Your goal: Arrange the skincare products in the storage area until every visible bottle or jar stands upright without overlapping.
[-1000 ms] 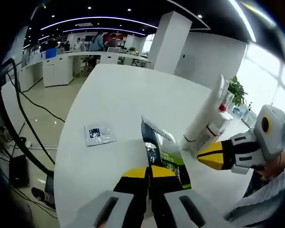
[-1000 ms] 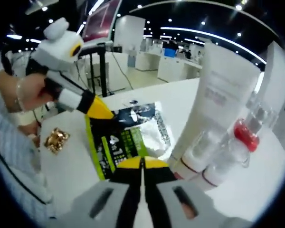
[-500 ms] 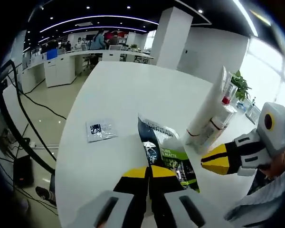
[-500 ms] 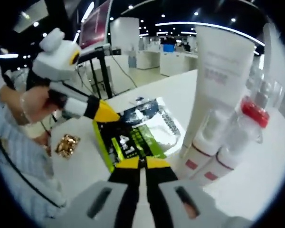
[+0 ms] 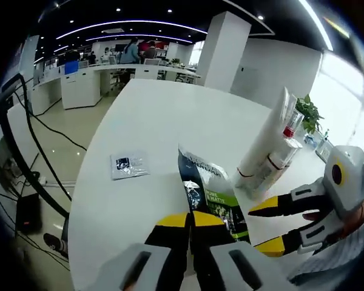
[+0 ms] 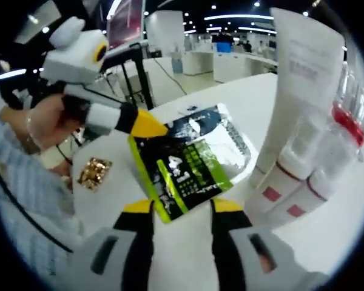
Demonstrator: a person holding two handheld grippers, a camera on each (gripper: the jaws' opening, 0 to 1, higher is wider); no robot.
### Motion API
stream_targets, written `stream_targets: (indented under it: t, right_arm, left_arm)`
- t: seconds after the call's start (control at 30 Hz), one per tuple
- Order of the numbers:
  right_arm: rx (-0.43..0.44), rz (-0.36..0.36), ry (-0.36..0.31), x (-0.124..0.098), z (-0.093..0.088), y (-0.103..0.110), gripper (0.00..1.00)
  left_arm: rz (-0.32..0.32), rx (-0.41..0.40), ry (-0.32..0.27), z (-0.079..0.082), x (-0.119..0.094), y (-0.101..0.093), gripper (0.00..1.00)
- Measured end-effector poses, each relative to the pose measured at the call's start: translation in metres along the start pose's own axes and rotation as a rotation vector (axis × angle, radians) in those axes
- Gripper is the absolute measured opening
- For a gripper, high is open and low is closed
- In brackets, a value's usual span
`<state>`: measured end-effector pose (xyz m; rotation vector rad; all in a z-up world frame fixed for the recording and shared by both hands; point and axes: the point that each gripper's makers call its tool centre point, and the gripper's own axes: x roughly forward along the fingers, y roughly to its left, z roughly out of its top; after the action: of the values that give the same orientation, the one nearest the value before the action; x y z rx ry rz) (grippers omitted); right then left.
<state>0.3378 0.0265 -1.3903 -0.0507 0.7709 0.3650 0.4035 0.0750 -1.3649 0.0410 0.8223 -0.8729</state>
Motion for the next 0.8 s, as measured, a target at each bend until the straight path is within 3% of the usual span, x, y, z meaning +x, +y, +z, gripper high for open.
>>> stream_targets:
  t: [0.17,0.23,0.37,0.8]
  right_arm:
    - [-0.053,-0.036,0.035,0.005,-0.01,0.0,0.43]
    - [-0.082,-0.042,0.018,0.005,-0.007,0.0,0.44]
    - [-0.075,-0.056,0.021,0.003,-0.007,-0.001,0.46]
    - [-0.078,-0.057,0.015,0.006,-0.008,-0.001,0.44]
  left_arm:
    - [0.01,-0.005,0.008,-0.003,0.0,0.001,0.0]
    - [0.008,-0.008,0.012,-0.004,-0.001,0.001,0.0]
    - [0.004,-0.02,0.043,-0.01,-0.001,0.001,0.0]
    - [-0.014,-0.028,0.06,-0.018,-0.002,0.0,0.0]
